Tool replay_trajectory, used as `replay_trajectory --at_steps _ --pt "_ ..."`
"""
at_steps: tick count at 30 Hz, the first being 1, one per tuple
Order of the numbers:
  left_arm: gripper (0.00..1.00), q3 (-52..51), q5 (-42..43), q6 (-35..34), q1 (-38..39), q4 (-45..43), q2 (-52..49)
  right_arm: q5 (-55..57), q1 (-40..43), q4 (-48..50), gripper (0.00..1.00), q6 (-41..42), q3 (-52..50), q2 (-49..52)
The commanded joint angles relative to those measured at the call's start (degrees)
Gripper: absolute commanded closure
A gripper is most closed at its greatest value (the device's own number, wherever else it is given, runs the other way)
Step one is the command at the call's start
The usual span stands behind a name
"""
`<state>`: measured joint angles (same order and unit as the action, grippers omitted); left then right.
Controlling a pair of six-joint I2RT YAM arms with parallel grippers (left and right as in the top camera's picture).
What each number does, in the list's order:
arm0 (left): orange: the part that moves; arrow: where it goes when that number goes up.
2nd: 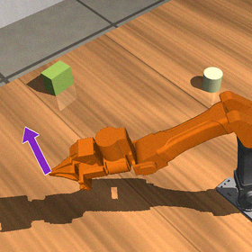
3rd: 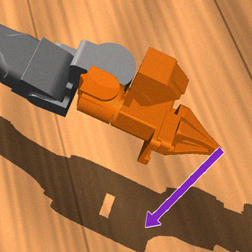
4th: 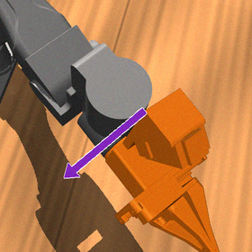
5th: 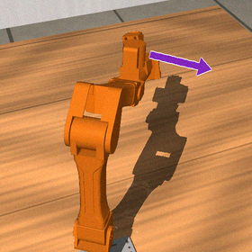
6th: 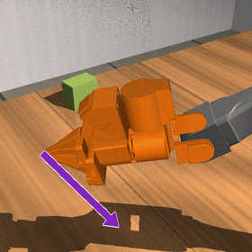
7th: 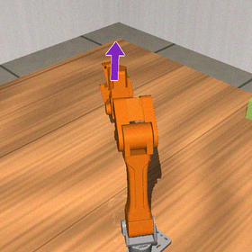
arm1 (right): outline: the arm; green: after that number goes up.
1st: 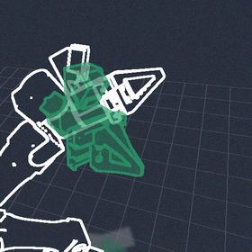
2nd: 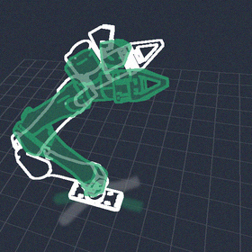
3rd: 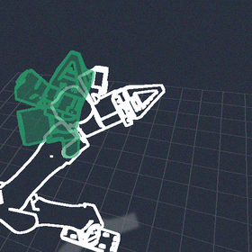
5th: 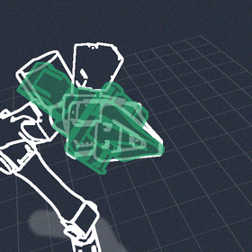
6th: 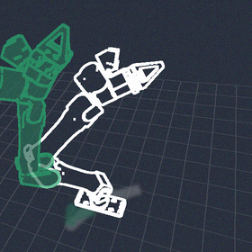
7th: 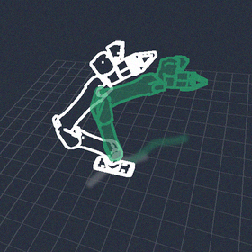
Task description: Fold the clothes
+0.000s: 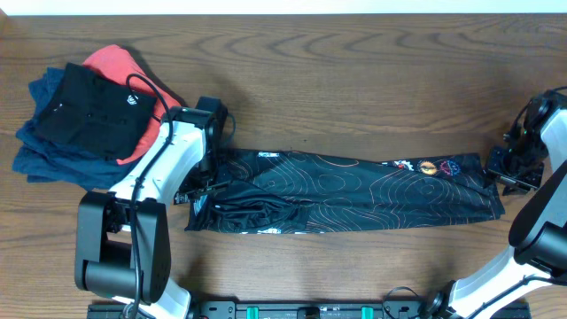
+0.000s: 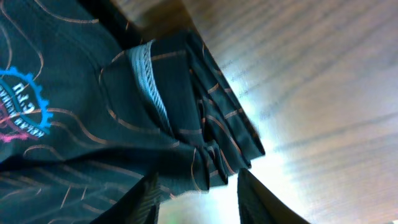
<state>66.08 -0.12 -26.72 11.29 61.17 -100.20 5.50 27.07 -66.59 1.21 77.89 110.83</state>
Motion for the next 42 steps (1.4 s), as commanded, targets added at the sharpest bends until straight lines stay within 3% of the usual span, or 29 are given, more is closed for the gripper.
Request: replay_trajectory --at_steps 1,7,14,18,21,23,30,35,42 --pt "0.62 1.01 1.33 0.48 -0.35 -0.94 0.26 -1.53 1.05 1.79 0.57 -2.4 -2.47 -1.2" --pt "0.61 1.01 1.79 0.5 -0.35 -2.19 0.26 -1.75 1.16 10.58 0.39 -2.67 -9.16 -1.2" --pt "0.6 1.01 1.77 0.52 -0.35 -2.19 0.26 -7.5 1.14 18.43 0.39 -4.35 -15.08 -1.2" --pt "0.6 1.01 1.77 0.5 -0.35 -2.16 0.26 -7.96 1.14 18.99 0.58 -4.33 -15.47 -1.2" --pt "0.6 1.01 1.79 0.5 -0.35 -2.16 0.26 -8.81 1.14 19.15 0.86 -4.33 -15.39 -1.2" --pt "0.6 1.01 1.81 0.52 -0.35 -2.32 0.26 -10.19 1.16 19.5 0.99 -4.31 -14.97 -1.22" --pt "0.6 1.01 1.79 1.62 -0.35 -3.19 0.28 -3.98 4.13 15.69 0.99 0.63 -5.88 -1.22" --pt "0.6 1.01 1.79 1.6 -0.35 -3.21 0.28 1.66 5.49 10.34 0.99 -0.31 3.76 -1.25" --pt "0.6 1.01 1.81 1.55 -0.35 -3.23 0.28 1.57 -1.09 4.04 0.99 -3.61 8.41 -1.25"
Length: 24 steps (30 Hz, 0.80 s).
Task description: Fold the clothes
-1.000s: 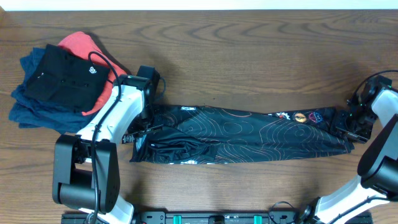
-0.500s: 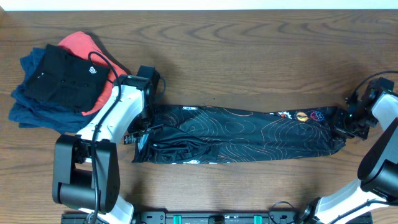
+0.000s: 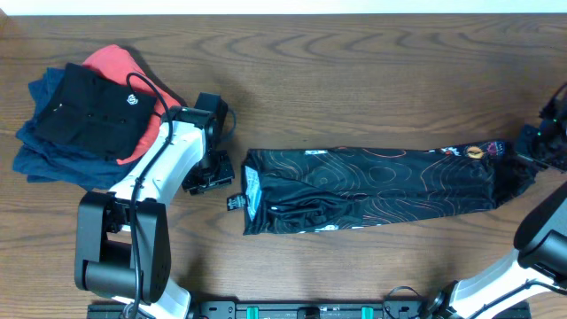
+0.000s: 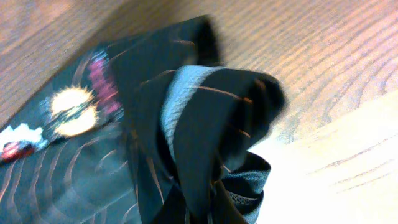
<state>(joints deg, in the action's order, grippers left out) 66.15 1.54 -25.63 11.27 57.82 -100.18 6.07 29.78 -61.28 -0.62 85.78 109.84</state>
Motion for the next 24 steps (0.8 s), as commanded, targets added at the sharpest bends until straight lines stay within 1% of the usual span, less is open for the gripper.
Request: replay_trajectory --at_steps 1,12,21,24 --pt "0.6 0.94 0.15 0.46 -0.33 0.11 0.26 1.07 -5.55 -1.88 0.99 -2.27 0.44 -0.26" --pt "0.59 0.94 0.15 0.48 -0.33 0.09 0.26 1.46 -24.24 -9.88 0.99 -3.34 -0.24 -0.24" --pt "0.59 0.94 0.15 0.48 -0.33 -0.09 0.26 1.01 -34.77 -13.22 0.97 -3.3 -1.53 -0.24" --pt "0.59 0.94 0.13 0.48 -0.33 -0.11 0.26 0.98 -37.73 -13.79 0.95 -3.3 -1.53 -0.24"
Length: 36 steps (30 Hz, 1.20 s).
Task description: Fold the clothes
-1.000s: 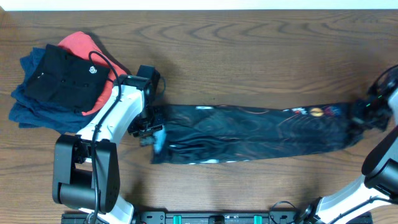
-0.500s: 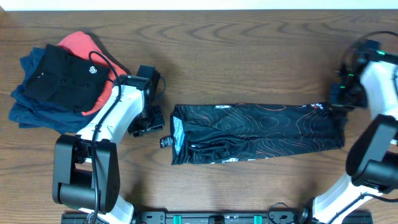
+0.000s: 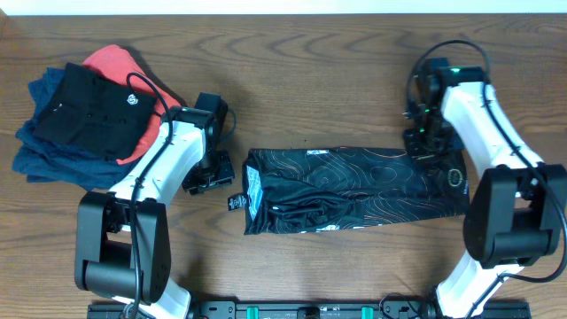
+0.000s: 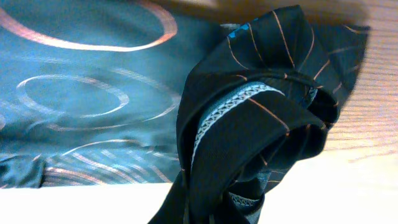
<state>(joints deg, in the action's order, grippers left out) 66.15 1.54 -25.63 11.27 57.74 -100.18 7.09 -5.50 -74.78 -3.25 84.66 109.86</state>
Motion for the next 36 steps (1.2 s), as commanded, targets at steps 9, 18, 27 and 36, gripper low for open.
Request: replay_trajectory --at_steps 9,18,27,36 --pt "0.59 0.94 0.15 0.48 -0.33 0.02 0.26 -1.9 -7.52 -0.46 0.6 -0.7 -0.42 -0.26" --pt "0.59 0.94 0.13 0.48 -0.33 0.0 0.26 7.3 -6.34 0.26 0.75 9.49 -0.42 -0.26" --pt "0.48 0.94 0.15 0.48 -0.33 0.0 0.26 3.43 -5.07 0.9 0.67 10.36 -0.42 -0.26" --pt "0.47 0.94 0.15 0.48 -0.33 -0.44 0.26 0.42 -6.91 4.7 0.64 8.55 -1.18 -0.24"
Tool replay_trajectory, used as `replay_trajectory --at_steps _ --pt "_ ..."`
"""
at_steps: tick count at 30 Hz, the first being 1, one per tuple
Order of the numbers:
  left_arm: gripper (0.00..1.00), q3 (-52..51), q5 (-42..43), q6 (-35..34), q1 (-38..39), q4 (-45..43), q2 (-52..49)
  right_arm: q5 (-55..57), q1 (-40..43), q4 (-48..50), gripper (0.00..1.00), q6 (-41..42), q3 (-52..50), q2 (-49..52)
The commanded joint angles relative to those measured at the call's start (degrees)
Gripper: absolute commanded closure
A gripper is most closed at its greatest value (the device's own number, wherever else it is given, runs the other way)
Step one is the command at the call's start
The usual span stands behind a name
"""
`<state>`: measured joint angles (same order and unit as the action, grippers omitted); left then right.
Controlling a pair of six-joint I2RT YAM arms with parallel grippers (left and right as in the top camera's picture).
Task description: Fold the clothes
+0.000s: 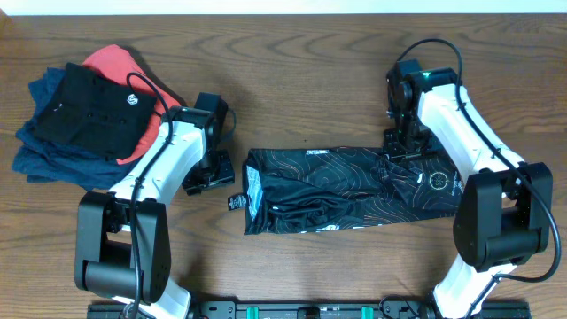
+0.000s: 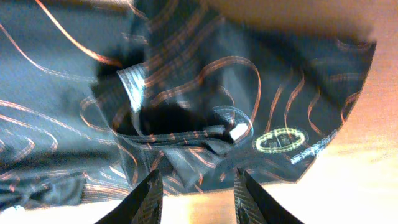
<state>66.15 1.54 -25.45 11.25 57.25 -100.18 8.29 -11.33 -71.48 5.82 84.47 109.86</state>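
Note:
A black garment with thin orange contour lines lies across the middle of the table. Its right end is folded back over itself and shows a round logo. My right gripper hovers open over that folded end, with nothing between its fingers. My left gripper rests just off the garment's left end, apart from the cloth, and looks open. A white tag sticks out at the garment's left edge.
A stack of folded clothes in red, navy and black sits at the back left. Bare wooden table runs behind the garment. The arm bases stand along the front edge.
My right gripper was shut on the garment's bunched right end, held above the cloth. Now it is open, a little further left, and that end lies on the garment. The left arm has not moved.
The garment lay stretched long, with my left gripper on its left end and my right gripper open at its right end. Then the right gripper held that end, the garment sat further right, and the left gripper was off it. Later the end was over the garment, and now it lies released there.

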Motion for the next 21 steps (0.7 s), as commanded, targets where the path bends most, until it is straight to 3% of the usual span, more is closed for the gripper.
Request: replay_trajectory --at_steps 1,8,14,21 --pt "0.47 0.94 0.15 0.31 -0.31 0.02 0.26 -0.79 -1.07 2.75 0.64 -0.52 -1.49 -0.24" --pt "0.47 0.94 0.15 0.31 -0.31 0.04 0.26 -4.26 -1.07 10.1 0.62 -0.09 -8.55 -0.24" --pt "0.47 0.94 0.15 0.31 -0.31 -0.22 0.26 -12.81 -1.11 5.77 0.67 -0.35 -10.62 -0.24" --pt "0.47 0.94 0.15 0.31 -0.31 -0.85 0.26 -12.81 -1.09 1.44 0.67 -1.62 -10.62 -0.26"
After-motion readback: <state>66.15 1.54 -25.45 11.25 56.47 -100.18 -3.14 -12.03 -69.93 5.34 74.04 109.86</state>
